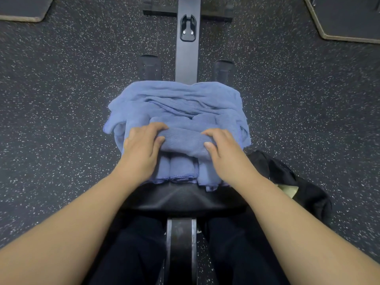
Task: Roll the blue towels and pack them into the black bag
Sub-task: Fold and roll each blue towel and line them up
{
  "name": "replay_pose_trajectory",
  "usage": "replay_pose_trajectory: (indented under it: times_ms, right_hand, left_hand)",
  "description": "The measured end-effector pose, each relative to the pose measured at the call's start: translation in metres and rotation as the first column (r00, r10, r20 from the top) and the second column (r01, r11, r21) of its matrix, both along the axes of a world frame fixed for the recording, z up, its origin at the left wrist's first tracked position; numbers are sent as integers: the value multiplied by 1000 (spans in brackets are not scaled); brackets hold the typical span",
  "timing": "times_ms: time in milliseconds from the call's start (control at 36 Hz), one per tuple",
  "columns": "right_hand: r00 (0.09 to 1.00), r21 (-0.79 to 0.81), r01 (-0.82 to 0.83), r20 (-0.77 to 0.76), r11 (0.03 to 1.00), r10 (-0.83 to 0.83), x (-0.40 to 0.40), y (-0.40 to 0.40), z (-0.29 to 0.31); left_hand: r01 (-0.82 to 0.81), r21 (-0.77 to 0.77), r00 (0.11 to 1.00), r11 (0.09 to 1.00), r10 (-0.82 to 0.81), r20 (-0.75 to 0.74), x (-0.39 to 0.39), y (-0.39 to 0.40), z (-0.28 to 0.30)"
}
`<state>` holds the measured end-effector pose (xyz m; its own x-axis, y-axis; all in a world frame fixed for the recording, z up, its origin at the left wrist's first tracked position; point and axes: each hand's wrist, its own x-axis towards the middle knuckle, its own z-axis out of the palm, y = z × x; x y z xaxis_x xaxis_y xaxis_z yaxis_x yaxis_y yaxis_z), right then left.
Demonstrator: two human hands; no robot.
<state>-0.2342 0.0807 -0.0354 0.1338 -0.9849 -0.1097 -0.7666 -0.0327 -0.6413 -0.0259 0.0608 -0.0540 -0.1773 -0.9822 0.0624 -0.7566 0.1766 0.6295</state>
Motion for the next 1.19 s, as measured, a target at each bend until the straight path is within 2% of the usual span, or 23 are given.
replay_pose_trajectory:
  times_ms: [139,222,306,361,472,556,611,694,889,944,1000,1083,1194]
  right_hand:
    - [1000,48,7,6,999,-8,0,0,0]
    - [1000,68,27,-10,997,-26,3,0,0]
    - [998,68,61,-39,996,-59,6,1,0]
    - [996,57,86,-40,995,-84,6,1,0]
    - [985,-32,162,-63,986,-163,11,3,-1]
    - [971,-235,200,-86,951,-225,19,5,-2]
    - [971,-348,184,-80,919,-225,24,6,-1]
    - [980,-405,132,-85,905,-181,28,7,0]
    - [979,-347,-13,-194,938,-58,26,6,-10]
    - [978,-331,-8,-198,944,-61,25,3,-13]
    - [981,-311,24,-177,950,-82,24,-1,-13]
    - [974,-253,52,-200,966,-105,24,-4,-12]
    - [958,-178,52,-270,983,-100,22,-5,-6]
  left_hand:
    - [-9,17,999,1000,8,37,0,0,-1]
    - [-25,-26,1000,999,25,0,1,0,-2]
    - [28,-113,1000,993,-28,-3,-3,2,1]
    - [65,-113,998,992,-63,19,-6,3,2]
    - [64,-88,996,994,-59,65,-8,6,2]
    - [66,-81,994,995,-58,91,-8,6,1]
    - [62,-59,992,996,-55,112,-8,6,2]
    - [62,-19,990,998,-59,128,-8,6,3]
    - [12,-16,971,1000,-8,239,-7,4,5]
    - [-4,-38,968,999,14,250,-8,5,8]
    - [-39,-98,973,994,60,222,-11,8,11]
    - [-106,-167,989,980,121,87,-14,11,15]
    - [-19,84,979,996,36,-200,-22,15,13]
